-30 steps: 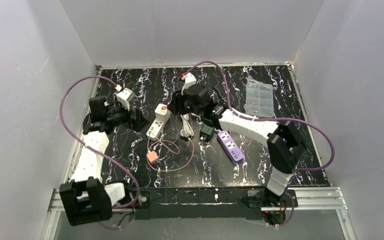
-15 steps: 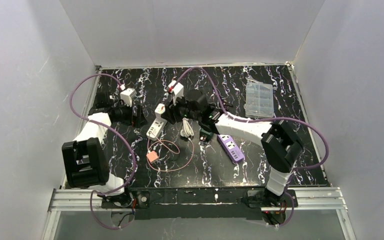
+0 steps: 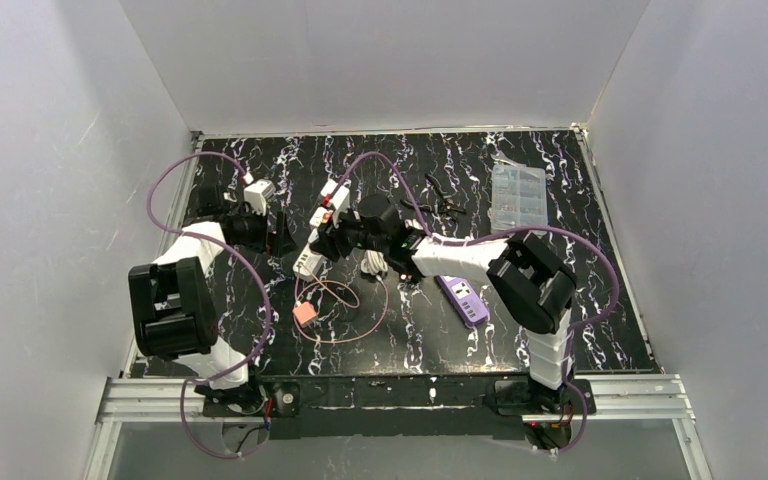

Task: Insert the plug
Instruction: Insert the plug into the socket.

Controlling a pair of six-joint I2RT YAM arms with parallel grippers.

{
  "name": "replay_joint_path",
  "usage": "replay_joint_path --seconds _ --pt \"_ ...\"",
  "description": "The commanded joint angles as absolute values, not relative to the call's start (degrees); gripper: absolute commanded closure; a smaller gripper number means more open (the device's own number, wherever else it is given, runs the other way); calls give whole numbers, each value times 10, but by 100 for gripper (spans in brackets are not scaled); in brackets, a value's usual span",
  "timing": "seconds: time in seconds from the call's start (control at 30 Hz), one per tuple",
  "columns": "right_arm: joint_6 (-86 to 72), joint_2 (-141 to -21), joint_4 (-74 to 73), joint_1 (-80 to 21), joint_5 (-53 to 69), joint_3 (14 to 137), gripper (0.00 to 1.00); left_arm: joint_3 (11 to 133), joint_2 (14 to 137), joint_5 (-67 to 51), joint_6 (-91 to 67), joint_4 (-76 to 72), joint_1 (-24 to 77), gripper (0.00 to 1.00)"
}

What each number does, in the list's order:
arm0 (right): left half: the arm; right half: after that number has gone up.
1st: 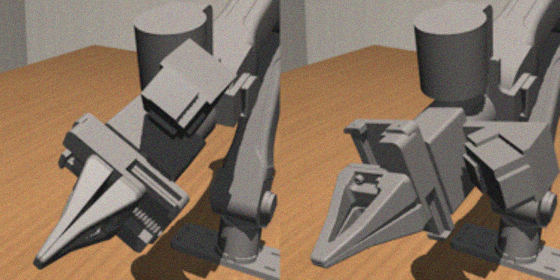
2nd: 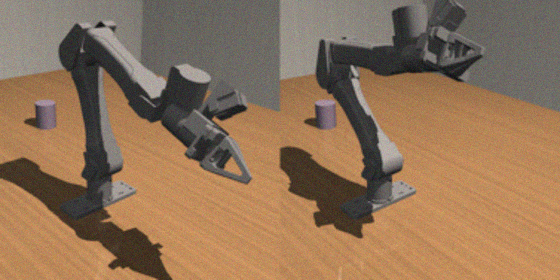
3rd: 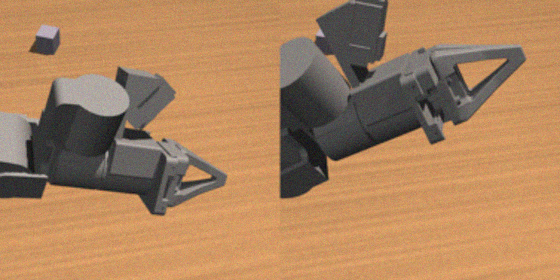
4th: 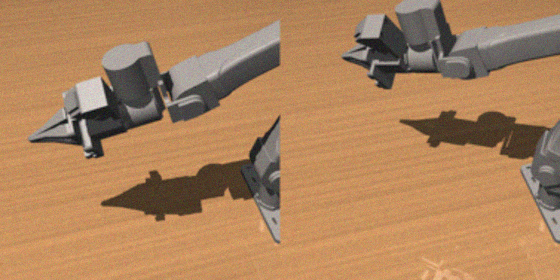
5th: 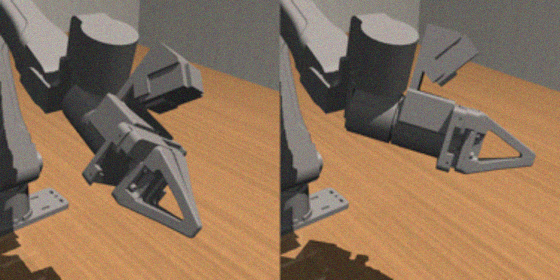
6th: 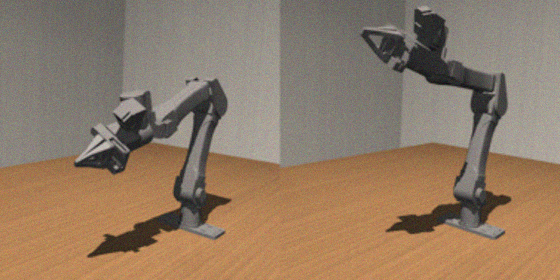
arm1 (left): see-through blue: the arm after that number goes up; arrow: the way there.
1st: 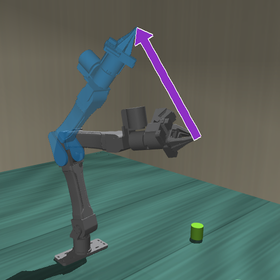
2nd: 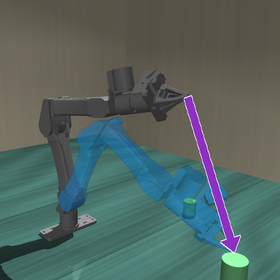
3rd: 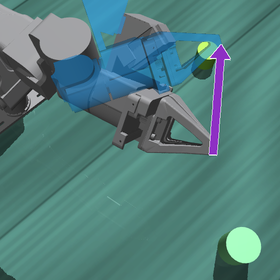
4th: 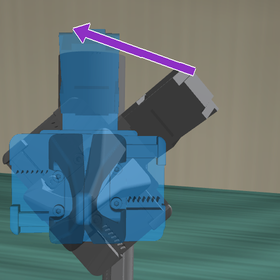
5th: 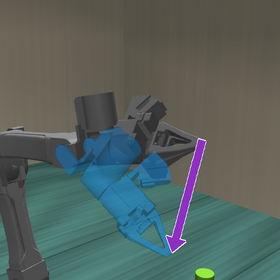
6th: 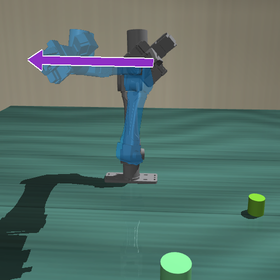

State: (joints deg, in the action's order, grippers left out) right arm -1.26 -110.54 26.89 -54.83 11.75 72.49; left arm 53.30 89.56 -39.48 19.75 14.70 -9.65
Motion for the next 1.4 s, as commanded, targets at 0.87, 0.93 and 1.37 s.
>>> replay_joint_path --seconds 0.87,0.93,1.37 --pt "26 -1179 401 -551 58 721 99 564 919 -402 283 227 -98 2" --pt "25 -1182 407 -552 57 721 99 565 920 -401 292 235 -98 2" --pt "36 -1203 410 -555 51 734 99 584 944 -375 330 274 -98 2"
